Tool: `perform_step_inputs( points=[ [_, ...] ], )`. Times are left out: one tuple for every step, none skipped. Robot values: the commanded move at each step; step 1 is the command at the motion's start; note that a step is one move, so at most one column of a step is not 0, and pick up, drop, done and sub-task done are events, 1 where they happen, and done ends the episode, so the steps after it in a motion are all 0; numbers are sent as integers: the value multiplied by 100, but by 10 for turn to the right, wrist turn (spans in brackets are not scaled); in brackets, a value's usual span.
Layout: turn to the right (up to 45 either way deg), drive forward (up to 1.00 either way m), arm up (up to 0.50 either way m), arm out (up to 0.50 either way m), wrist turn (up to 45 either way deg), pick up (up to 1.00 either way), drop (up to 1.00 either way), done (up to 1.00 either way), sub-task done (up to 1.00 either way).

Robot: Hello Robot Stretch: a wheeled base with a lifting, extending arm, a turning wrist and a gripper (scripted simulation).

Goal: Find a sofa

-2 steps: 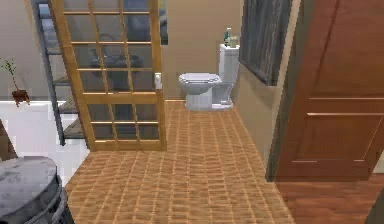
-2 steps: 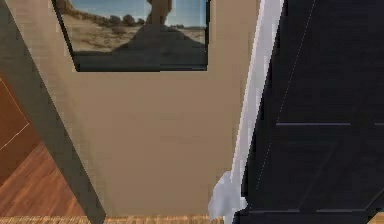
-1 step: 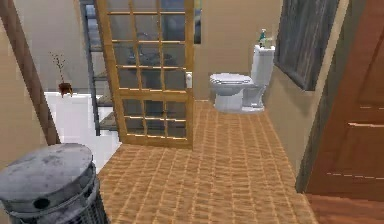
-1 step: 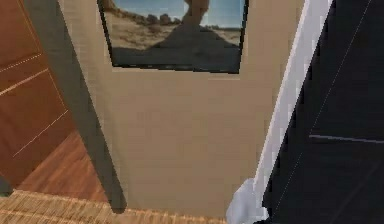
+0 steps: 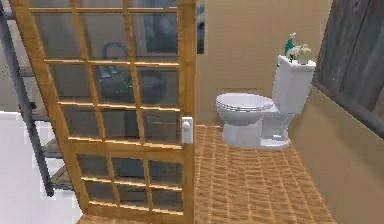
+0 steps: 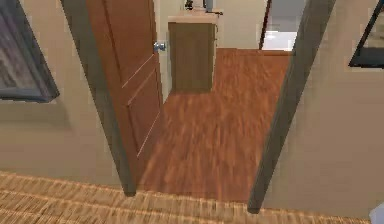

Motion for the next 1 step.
perform_step_inputs(
  points=[
    [-210, 0, 0, 0, 0, 0, 0, 0, 0]
  ],
)
